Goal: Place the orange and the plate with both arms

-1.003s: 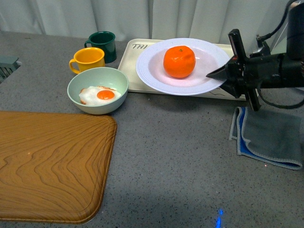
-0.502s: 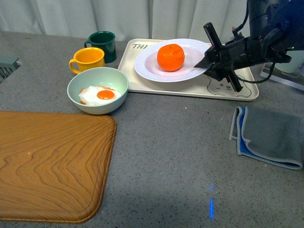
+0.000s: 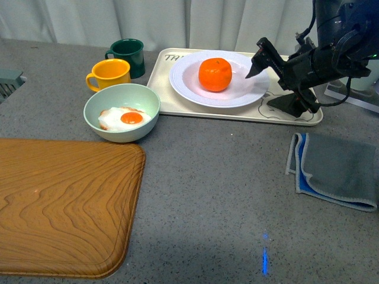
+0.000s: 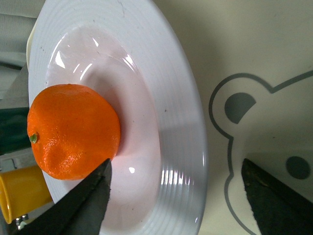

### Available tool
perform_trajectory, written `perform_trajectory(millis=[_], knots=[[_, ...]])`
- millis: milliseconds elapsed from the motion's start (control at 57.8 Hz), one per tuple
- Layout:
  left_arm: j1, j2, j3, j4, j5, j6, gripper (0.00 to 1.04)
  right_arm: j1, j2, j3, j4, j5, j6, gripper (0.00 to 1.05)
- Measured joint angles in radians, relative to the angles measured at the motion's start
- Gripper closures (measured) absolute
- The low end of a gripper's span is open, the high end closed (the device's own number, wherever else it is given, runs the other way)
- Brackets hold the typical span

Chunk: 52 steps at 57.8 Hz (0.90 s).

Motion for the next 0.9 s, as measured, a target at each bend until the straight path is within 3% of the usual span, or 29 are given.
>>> perform_trajectory(millis=[52,86,329,380,432,519,657,744,899], knots=[[0.0,0.0,0.0,0.0,0.0,0.0,0.07,0.0,-0.037,-0.034,0.014,0.013,-0.043,0.09],[0.0,0.0,0.0,0.0,0.0,0.0,0.07,0.002,-0.057,-0.052,0.02,0.031,-0.069,0.07],[0.0,0.0,0.0,0.0,0.0,0.0,0.07,0.032,-0.232,-0.213,0.128,0.132,-0.318,0.1],[0.0,0.0,0.0,0.0,0.0,0.0,0.07,0.048,-0.259,-0.35,0.478,0.365,-0.472,0.22],[0.0,0.0,0.0,0.0,0.0,0.0,0.07,0.048,-0.295,-0.533,0.825,0.499,-0.612,0.34],[0.0,0.0,0.0,0.0,-0.002,0.0,0.07,0.02,-0.422,-0.794,1.145,0.513,-0.714,0.56],[0.0,0.0,0.0,0.0,0.0,0.0,0.07,-0.022,-0.634,-1.049,1.242,0.491,-0.752,0.88],[0.0,0.0,0.0,0.0,0.0,0.0,0.07,-0.028,-0.694,-1.143,1.25,0.476,-0.758,1.02],[0.0,0.0,0.0,0.0,0.0,0.0,0.07,-0.045,-0.849,-1.309,1.256,0.454,-0.763,1.04]])
